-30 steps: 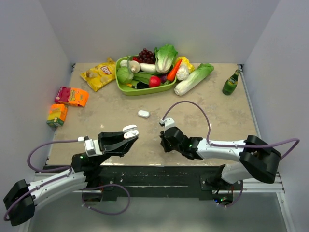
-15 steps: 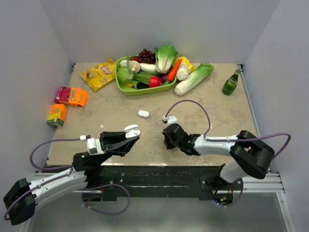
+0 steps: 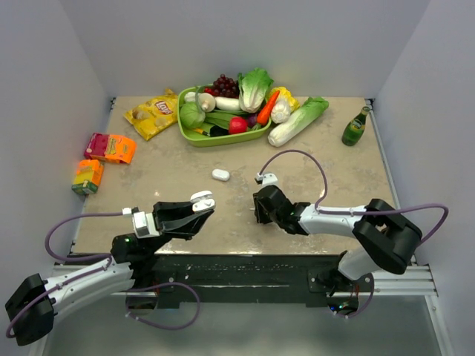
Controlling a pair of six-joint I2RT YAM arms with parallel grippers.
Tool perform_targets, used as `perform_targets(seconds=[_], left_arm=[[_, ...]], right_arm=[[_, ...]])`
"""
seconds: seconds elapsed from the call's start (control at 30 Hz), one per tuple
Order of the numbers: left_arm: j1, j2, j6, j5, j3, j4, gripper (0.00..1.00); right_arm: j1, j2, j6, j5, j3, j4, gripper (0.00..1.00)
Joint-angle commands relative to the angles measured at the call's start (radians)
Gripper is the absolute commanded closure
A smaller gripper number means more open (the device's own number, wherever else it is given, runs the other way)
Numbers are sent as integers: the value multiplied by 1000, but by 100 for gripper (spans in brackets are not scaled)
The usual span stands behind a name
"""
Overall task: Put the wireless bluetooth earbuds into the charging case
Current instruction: Adjust the earbud at the center of the board.
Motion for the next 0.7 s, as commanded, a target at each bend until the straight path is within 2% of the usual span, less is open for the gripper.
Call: perform_targets(seconds=[0.0, 0.3, 0.47, 0.53, 0.67], left_arm=[[-1, 1, -14, -11, -41, 226, 100], [-1, -8, -29, -6, -47, 223, 100], [-1, -5, -29, -5, -49, 229, 100], [-1, -2, -29, -3, -49, 233, 100], [-1, -4, -29, -5, -51, 231, 100]], right_arm=[[-17, 31, 12, 26, 36, 13, 69], [-42, 103, -12, 55, 103, -22, 70], [-43, 120, -45, 89, 141, -65, 56], [-43, 108, -35, 95, 138, -65, 53], [-42, 42, -17, 92, 109, -48, 54]])
